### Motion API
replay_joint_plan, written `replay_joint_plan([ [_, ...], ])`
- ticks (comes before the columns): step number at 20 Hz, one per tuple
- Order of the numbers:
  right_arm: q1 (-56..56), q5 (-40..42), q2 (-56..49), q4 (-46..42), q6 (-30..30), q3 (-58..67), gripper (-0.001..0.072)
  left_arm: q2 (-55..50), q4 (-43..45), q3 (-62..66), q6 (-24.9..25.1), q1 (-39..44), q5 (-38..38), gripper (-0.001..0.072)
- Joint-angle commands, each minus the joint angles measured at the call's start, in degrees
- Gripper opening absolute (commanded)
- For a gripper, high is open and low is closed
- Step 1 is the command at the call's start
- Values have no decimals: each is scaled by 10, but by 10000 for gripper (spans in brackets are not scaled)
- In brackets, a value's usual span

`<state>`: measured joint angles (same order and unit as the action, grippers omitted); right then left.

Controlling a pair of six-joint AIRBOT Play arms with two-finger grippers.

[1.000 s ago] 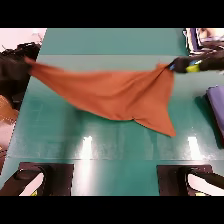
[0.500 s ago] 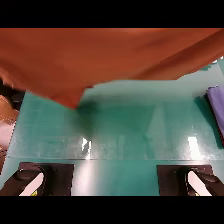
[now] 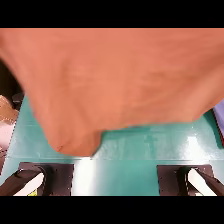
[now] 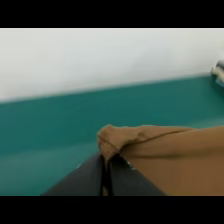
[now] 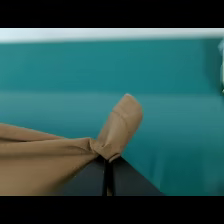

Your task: Fold the shirts.

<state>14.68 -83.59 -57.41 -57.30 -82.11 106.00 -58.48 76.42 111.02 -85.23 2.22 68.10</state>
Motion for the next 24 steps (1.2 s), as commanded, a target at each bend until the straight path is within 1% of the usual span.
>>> replay_joint_plan([
  [1, -72, -21, -90, -49, -27, -82, 19, -114, 3, -35, 2, -1, 37, 25],
  [3, -119, 0, -153, -85, -36, -141, 20, -194, 8, -43, 2, -1, 35, 25],
  [5, -150, 43, -217, -83, -36, -183, 20, -273, 14, -43, 4, -2, 24, 25],
  [7, -172, 93, -272, -81, -36, -196, 20, -336, 17, -43, 3, -4, 6, 27],
  [8, -179, 110, -295, -81, -36, -188, 21, -358, 17, -43, 2, -7, 0, 158],
  [9, -185, 120, -318, -77, -36, -171, 20, -373, 17, -43, 1, -11, 0, 474],
  [10, -185, 123, -337, -66, -35, -149, 29, -379, 17, -43, 0, -16, 3, 635],
  [11, -185, 118, -354, -48, -34, -122, 172, -379, 16, -43, -1, -23, 12, 604],
  [12, -181, 110, -366, -31, -34, -98, 339, -375, 16, -42, -1, -32, 31, 604],
  [13, -176, 94, -370, -13, -32, -78, 346, -369, 16, -41, -1, -43, 67, 603],
  [14, -174, 78, -368, 2, -17, -67, 345, -361, 13, -41, -1, -55, 111, 604],
  [15, -171, 59, -359, 2, -7, -65, 345, -349, 3, -48, -1, -66, 144, 604],
  [16, -168, 41, -346, 2, 1, -71, 345, -326, -11, -70, -1, -76, 157, 604],
  [17, -167, 30, -327, 3, 9, -88, 345, -296, -18, -106, 0, -81, 154, 603],
  [19, -167, 28, -279, 3, 23, -145, 345, -221, -2, -213, 1, -81, 144, 604],
  [22, -167, 35, -205, 3, 26, -237, 344, -94, -2, -433, 1, -81, 110, 604],
  [24, -167, 57, -163, 4, 27, -286, 345, -23, -6, -574, 1, -81, 90, 605],
])
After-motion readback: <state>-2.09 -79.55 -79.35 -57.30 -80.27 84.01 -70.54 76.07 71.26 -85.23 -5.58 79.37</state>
